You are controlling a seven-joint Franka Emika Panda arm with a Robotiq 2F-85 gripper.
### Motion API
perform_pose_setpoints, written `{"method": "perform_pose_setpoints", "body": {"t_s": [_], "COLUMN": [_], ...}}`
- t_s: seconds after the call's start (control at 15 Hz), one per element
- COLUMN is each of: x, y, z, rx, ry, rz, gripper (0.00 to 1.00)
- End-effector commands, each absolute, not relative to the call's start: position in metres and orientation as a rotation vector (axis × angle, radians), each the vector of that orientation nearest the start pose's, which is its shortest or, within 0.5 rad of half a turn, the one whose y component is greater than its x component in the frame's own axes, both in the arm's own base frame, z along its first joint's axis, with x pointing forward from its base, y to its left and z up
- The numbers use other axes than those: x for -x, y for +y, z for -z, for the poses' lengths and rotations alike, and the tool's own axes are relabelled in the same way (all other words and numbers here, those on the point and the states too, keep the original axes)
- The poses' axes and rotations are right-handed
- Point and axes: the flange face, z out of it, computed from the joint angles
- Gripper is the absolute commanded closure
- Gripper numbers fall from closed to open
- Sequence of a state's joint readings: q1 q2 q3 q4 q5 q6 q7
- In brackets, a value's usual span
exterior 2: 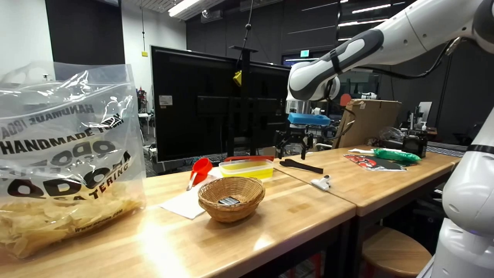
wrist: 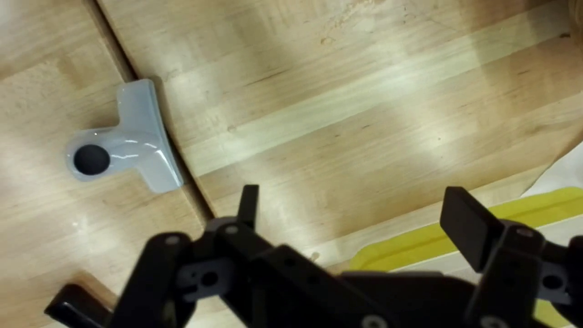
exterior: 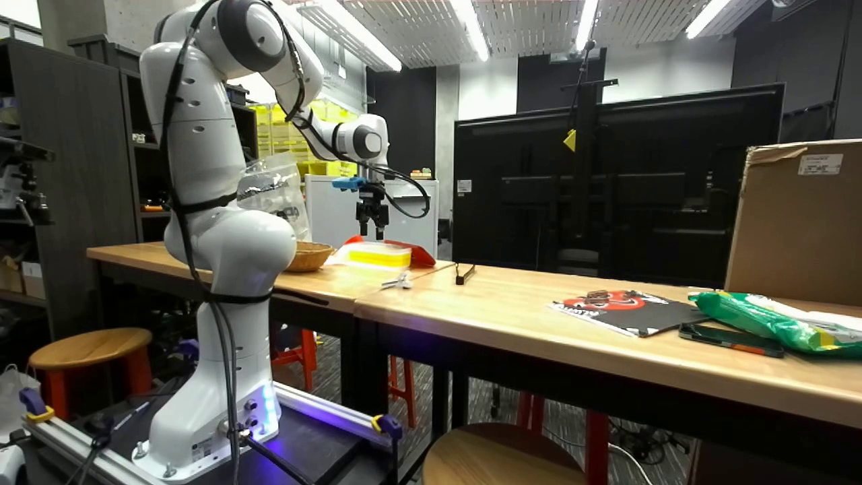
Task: Move the object to the lunchbox
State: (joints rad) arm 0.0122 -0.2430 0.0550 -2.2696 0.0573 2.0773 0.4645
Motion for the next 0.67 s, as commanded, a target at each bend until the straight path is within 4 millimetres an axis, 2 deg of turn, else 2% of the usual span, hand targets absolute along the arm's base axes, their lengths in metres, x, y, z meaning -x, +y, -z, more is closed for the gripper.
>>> {"method": "perform_pose_setpoints", "body": {"t_s": [0.0, 0.13, 0.33, 0.47, 0.6], "x": [-0.445, -0.436, -0.431, -0.435, -0.445], "y": [0.028, 0.023, 0.026, 0.036, 0.054], "z": [-0.455, -0.444, -0.432, -0.427, -0.430], "rx": [2.917, 2.835, 2.699, 2.603, 2.497], "ry": [0.914, 1.052, 1.242, 1.358, 1.465], "rz": [0.136, 0.158, 0.197, 0.233, 0.254], "gripper": [0.00, 0.00, 0.00, 0.00, 0.00]}}
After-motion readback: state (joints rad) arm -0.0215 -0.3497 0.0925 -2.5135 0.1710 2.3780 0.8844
